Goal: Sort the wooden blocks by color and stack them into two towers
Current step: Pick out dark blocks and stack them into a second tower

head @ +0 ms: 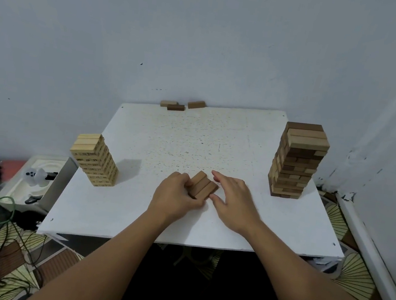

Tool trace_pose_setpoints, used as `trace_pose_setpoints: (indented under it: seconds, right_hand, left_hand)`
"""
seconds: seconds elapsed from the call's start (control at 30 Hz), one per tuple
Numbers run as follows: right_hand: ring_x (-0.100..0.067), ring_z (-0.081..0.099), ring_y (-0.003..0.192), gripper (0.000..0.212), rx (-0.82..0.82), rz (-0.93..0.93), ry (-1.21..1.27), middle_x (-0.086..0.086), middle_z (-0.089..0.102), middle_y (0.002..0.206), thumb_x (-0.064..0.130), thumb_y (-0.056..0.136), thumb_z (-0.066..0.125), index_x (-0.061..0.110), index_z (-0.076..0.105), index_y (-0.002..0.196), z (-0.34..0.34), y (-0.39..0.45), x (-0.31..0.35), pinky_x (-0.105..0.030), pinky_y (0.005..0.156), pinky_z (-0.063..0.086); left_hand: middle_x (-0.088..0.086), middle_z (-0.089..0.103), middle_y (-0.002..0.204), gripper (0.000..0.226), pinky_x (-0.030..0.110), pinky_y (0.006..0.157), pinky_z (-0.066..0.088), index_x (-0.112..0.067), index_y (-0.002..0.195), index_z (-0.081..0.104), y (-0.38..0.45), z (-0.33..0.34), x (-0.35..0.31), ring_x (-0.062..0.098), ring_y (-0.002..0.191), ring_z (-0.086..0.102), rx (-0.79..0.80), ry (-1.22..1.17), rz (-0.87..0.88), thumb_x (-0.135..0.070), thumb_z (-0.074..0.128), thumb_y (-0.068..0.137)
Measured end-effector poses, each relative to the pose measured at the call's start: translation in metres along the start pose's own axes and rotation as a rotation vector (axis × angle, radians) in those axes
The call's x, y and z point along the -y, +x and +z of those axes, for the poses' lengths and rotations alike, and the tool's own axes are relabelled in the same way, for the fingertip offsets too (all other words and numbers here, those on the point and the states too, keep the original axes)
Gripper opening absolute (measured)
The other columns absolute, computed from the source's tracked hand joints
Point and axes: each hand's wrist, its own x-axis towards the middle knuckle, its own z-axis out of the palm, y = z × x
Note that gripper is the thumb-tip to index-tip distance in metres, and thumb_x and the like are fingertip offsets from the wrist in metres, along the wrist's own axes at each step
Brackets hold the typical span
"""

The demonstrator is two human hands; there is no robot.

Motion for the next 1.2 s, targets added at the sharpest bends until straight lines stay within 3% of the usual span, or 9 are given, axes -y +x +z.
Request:
trace_pose_setpoints:
  seconds: [0.2,0.37,0.6,0.73,0.9,1.0,1.07,1.13,1.2]
  right_hand:
    - [-0.017,0.028,0.142,0.064,0.024,0.017,-0.053,0.009,0.042,0.153,0.043,0.1,0.056,0.031,0.034,0.159,0.0,0.001,0.0,-0.037,0.121,0.024]
    - [-0.015,0.03,0.14,0.059,0.013,0.01,-0.054,0.01,0.043,0.149,0.047,0.096,0.059,0.033,0.046,0.152,0.001,0.001,0.0,-0.033,0.12,0.023]
    - [-0.016,0.021,0.143,0.08,0.129,0.014,-0.136,0.012,0.032,0.151,0.06,0.082,0.041,0.04,0.03,0.158,-0.002,0.001,0.006,-0.041,0.123,0.017]
    - [-0.015,0.03,0.136,0.075,0.093,0.028,-0.076,0.013,0.041,0.142,0.066,0.075,0.031,0.037,0.049,0.142,-0.005,0.001,0.008,-0.038,0.119,0.023]
    - [-0.012,0.037,0.121,0.059,0.027,0.065,0.001,0.016,0.048,0.126,0.063,0.079,0.032,0.033,0.058,0.122,-0.003,0.001,0.009,-0.031,0.109,0.032]
    - [-0.014,0.037,0.125,0.065,0.01,0.063,-0.005,0.013,0.049,0.131,0.063,0.081,0.031,0.031,0.056,0.132,-0.002,0.001,0.009,-0.031,0.111,0.032]
    - [-0.014,0.033,0.13,0.073,0.037,0.058,-0.029,0.011,0.045,0.136,0.063,0.081,0.028,0.034,0.051,0.143,-0.003,0.0,0.009,-0.031,0.115,0.028]
    - [-0.014,0.032,0.13,0.07,0.044,0.057,-0.043,0.011,0.044,0.136,0.061,0.082,0.03,0.037,0.052,0.144,-0.004,0.0,0.01,-0.03,0.115,0.025]
    - [-0.012,0.032,0.128,0.06,0.023,0.06,-0.018,0.013,0.044,0.132,0.055,0.086,0.039,0.037,0.057,0.14,-0.004,-0.001,0.009,-0.029,0.114,0.026]
  left_hand:
    - [-0.013,0.06,0.098,0.046,0.021,0.073,0.042,-0.023,0.114,0.07,0.008,-0.015,0.011,0.009,0.087,0.057,0.122,-0.062,-0.005,-0.026,0.088,0.072]
    - [-0.018,0.057,0.091,0.047,0.016,0.071,0.04,-0.027,0.116,0.07,0.008,-0.017,0.018,0.005,0.082,0.055,0.142,-0.185,-0.033,-0.017,0.088,0.074]
    - [-0.021,0.061,0.134,0.047,0.013,0.084,0.045,-0.03,0.114,0.075,0.013,-0.021,0.034,-0.005,0.087,0.057,0.274,-0.328,-0.015,-0.006,0.087,0.074]
    - [-0.021,0.052,0.127,0.046,0.017,0.088,0.045,-0.032,0.121,0.07,0.016,-0.02,0.034,0.005,0.101,0.056,0.119,-0.268,0.043,-0.013,0.084,0.081]
    - [-0.008,0.059,0.112,0.03,0.018,0.079,0.045,-0.031,0.115,0.067,0.009,-0.01,0.036,0.008,0.095,0.061,-0.08,-0.195,-0.025,-0.033,0.078,0.087]
    - [-0.009,0.054,0.122,0.069,0.029,0.098,0.048,-0.032,0.135,0.057,0.006,-0.01,0.035,0.01,0.11,0.056,0.079,-0.258,-0.057,-0.049,0.082,0.073]
    - [-0.012,0.045,0.129,0.096,0.034,0.108,0.041,-0.036,0.148,0.045,0.007,-0.014,0.035,0.011,0.124,0.046,0.227,-0.168,-0.049,-0.054,0.09,0.065]
    - [-0.016,0.04,0.129,0.108,0.034,0.11,0.038,-0.038,0.15,0.042,0.009,-0.016,0.037,0.01,0.127,0.041,0.279,-0.102,-0.022,-0.055,0.096,0.059]
    - [-0.019,0.041,0.125,0.102,0.032,0.107,0.04,-0.038,0.145,0.049,0.012,-0.015,0.039,0.008,0.123,0.045,0.244,-0.115,0.009,-0.055,0.098,0.057]
